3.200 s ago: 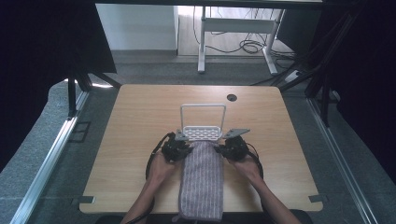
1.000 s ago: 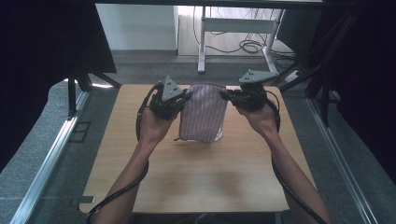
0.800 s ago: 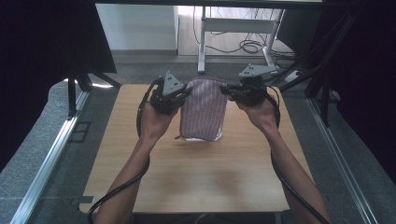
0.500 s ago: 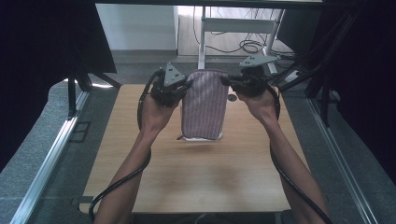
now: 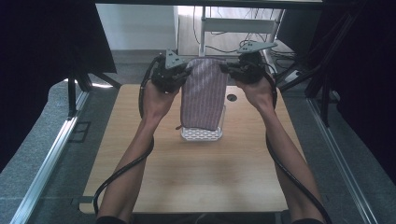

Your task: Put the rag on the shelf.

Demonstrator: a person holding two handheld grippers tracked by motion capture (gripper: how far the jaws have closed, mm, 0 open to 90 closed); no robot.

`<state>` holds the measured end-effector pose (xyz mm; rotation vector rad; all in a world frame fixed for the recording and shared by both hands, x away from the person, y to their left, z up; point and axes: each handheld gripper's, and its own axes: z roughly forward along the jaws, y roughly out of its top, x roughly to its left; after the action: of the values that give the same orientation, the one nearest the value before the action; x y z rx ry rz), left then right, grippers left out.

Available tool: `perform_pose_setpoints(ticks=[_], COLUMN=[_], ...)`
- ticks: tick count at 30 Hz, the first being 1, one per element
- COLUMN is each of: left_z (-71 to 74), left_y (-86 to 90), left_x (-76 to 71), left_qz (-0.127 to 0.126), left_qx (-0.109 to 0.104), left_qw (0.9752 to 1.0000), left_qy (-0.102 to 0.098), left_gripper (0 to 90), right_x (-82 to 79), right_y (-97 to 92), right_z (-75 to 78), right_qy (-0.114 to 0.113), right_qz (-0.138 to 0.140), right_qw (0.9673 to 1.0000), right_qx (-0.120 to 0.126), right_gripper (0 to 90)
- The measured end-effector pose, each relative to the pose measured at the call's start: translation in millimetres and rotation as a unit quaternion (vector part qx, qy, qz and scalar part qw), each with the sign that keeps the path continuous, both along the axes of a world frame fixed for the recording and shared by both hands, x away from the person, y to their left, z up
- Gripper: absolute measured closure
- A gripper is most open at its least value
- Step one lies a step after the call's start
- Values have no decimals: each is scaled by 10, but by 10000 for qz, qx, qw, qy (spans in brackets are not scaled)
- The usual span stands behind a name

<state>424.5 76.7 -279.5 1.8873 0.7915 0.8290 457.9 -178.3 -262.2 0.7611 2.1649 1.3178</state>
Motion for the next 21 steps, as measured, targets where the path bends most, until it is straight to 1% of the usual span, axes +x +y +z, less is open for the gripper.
perform_pose_setpoints(ticks=[1, 3, 5, 6, 7, 9, 11, 13, 18, 21], left_z=[2, 0, -14, -32, -32, -60, -97, -109, -179, -226], left_y=[-2, -10, -21, -21, -21, -28, -34, -36, -52, -66], left_x=[24, 68, 108, 151, 151, 190, 240, 256, 327, 376], left_qz=[23, 66, 110, 148, 148, 190, 231, 247, 342, 407], left_qx=[0, -15, -14, 9, 9, -36, 9, 19, 63, 115], left_qw=[10000, 10000, 9999, 9999, 9999, 9998, 9997, 9996, 9993, 9990], left_qy=[4, -1, 33, 38, 38, 73, 95, 98, 143, 134], left_gripper=[807, 807, 806, 806, 806, 806, 805, 805, 804, 804], right_x=[41, 62, 133, 156, 179, 200, 261, 279, 375, 435], right_y=[7, 10, 16, 19, 23, 27, 46, 52, 80, 92], right_z=[1, -1, -25, -39, -54, -69, -120, -136, -235, -291], right_qy=[-14, -23, -6, -3, 19, 15, 4, 2, 4, 14], right_qz=[-32, -64, -123, -150, -164, -175, -214, -237, -316, -356], right_qw=[10000, 10000, 9999, 9999, 9999, 9998, 9998, 9997, 9995, 9993], right_qx=[2, -13, -7, -8, 2, -10, -27, -40, -61, -79], right_gripper=[839, 838, 836, 835, 834, 833, 833, 832, 830, 831])
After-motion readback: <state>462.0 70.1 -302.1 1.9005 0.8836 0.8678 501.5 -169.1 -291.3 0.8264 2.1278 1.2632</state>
